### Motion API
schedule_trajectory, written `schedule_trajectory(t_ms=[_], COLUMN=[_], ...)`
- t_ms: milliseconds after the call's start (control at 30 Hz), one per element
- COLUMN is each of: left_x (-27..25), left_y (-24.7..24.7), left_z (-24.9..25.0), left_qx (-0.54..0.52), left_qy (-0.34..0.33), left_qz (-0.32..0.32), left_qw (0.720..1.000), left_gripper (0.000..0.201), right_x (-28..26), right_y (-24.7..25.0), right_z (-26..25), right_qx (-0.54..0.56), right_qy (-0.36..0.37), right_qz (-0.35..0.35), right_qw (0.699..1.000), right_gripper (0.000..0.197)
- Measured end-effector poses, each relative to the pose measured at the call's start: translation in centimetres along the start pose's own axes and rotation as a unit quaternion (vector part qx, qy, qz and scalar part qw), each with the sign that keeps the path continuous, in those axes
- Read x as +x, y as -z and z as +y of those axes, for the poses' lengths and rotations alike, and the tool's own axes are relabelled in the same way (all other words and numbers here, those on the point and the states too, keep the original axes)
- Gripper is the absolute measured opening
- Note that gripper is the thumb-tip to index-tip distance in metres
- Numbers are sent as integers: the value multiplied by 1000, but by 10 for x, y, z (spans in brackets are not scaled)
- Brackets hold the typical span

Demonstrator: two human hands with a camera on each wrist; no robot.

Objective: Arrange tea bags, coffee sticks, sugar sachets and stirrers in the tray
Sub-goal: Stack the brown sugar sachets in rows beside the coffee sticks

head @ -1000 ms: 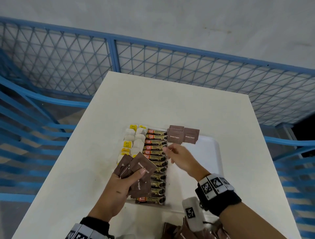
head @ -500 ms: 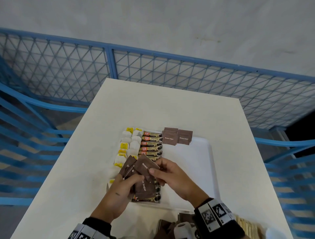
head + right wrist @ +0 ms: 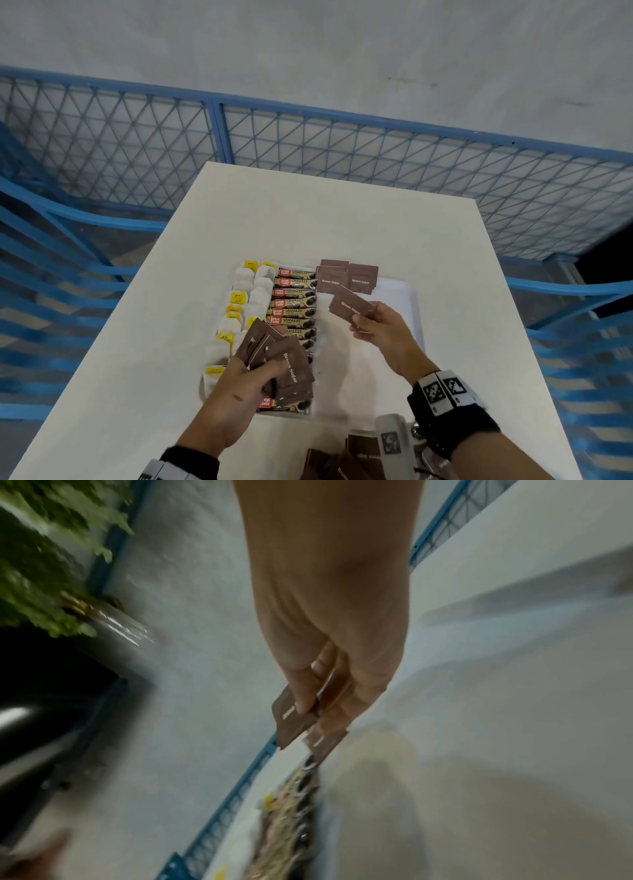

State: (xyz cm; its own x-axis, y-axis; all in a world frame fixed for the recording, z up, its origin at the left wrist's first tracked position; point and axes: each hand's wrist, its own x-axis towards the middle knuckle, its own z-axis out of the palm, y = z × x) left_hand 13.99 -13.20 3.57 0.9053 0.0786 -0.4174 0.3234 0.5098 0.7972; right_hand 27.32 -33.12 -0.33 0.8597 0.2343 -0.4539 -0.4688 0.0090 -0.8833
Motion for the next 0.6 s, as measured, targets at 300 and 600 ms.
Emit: schedule_trajectory(t_ms=[300,600], left_x=[3,2], left_y=[-4,-5], left_z=[1,2], left_qx=[-19,-23], left_qy=[-10,-19], left_qz=[16,9], left_qw=[1000,1000], left_gripper=[79,75], right_x=[60,75], right_y=[31,27], right_z=[1,-5], right_qx=[-158,-272], right_qy=[24,78], right_qz=[118,177], right_qw=[980,943], right_gripper=[19,13])
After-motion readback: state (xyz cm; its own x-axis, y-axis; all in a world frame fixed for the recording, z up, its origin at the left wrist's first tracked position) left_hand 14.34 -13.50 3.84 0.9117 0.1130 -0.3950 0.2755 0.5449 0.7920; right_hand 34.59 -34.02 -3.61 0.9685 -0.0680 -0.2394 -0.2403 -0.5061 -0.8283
